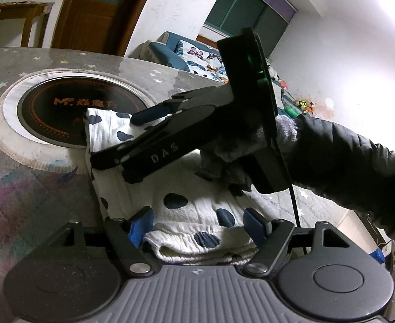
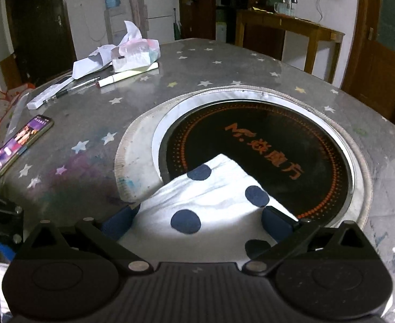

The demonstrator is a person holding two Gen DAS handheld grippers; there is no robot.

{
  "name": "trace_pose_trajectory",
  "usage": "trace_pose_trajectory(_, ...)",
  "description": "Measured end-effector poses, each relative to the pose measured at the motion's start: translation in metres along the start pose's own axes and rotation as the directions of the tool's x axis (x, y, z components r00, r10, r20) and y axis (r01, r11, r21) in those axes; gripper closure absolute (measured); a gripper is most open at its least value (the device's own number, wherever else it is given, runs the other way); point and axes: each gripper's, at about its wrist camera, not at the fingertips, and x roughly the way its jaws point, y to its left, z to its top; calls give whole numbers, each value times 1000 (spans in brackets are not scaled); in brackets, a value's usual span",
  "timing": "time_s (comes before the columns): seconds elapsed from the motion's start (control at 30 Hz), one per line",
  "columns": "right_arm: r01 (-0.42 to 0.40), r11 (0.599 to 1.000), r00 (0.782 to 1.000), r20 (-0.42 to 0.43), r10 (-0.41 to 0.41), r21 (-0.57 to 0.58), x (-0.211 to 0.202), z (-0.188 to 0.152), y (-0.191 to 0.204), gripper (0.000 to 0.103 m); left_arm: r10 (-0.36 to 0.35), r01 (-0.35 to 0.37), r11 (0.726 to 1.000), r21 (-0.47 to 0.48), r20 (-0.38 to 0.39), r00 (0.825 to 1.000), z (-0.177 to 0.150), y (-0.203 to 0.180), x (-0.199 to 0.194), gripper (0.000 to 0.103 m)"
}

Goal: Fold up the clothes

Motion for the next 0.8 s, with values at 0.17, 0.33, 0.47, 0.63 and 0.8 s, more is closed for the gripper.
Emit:
trace_pose_trajectory(0.17, 25, 999, 997, 69, -28, 40, -31, -2, -8, 0, 11, -12, 1000, 19, 33, 999, 7, -3, -10, 26)
trace_pose_trajectory(0.33, 73, 991, 991, 105, -84, 111, -61, -19, -27, 0, 20, -20, 1000, 3, 86, 996, 22, 1, -14, 26)
trace_pose_trajectory(0.47, 82, 973, 989, 107, -107, 218, -72, -40, -48, 0, 25, -22, 999, -29, 102, 995, 34, 9, -6, 26)
trace_pose_trajectory(0.63, 95, 961, 989, 89, -122, 260, -63, -60, -55, 0, 44, -39, 997, -73, 70, 997, 37, 23, 11, 28)
trace_pose_trajectory(0.8, 118, 965, 985, 93, -143, 233, -62, -66, -47, 0, 47, -42, 994, -99, 47, 998, 30, 36, 16, 29)
